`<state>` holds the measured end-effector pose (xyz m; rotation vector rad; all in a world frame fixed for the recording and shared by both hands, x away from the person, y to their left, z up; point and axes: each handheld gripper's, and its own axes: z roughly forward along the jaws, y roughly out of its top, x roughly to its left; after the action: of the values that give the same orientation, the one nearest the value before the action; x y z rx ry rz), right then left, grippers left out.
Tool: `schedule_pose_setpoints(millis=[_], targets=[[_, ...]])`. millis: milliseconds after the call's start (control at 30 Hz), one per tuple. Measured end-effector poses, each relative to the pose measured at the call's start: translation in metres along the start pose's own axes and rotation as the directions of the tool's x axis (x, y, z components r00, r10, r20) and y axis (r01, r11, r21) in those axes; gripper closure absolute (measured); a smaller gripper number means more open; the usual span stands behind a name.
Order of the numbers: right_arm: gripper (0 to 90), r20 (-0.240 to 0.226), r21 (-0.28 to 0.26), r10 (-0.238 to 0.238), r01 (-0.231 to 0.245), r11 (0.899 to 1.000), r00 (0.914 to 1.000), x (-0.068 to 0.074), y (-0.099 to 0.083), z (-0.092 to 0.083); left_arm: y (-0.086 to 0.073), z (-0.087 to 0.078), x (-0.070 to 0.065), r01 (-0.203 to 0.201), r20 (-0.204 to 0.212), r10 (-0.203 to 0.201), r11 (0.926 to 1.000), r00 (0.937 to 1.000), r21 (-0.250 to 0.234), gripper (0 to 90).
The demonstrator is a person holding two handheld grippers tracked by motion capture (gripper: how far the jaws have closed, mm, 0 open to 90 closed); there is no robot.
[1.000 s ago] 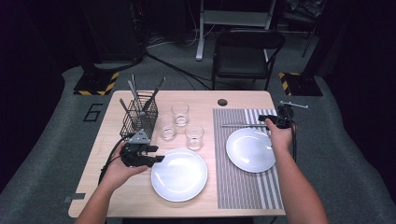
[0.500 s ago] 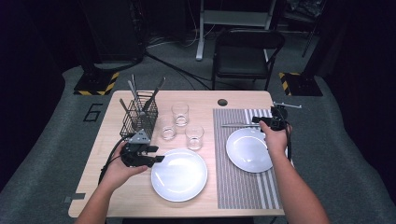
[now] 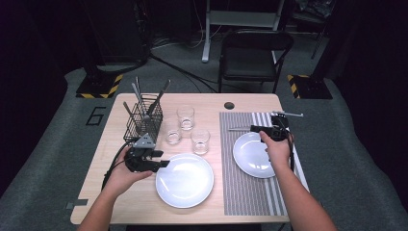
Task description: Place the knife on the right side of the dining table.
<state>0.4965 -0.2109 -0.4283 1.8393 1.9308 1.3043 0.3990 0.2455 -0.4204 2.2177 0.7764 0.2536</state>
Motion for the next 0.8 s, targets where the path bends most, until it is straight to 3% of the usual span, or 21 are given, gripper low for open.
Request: schedule_pose_setpoints(millis=[800], targets=[[57.4, -0.088, 0.056, -0.084, 0.089, 0.994, 0.9925, 0.04, -0.04, 0.006, 0.0, 0.001, -0.001, -0.005, 0.003, 0.005, 1.0, 1.0, 0.002, 49.5]])
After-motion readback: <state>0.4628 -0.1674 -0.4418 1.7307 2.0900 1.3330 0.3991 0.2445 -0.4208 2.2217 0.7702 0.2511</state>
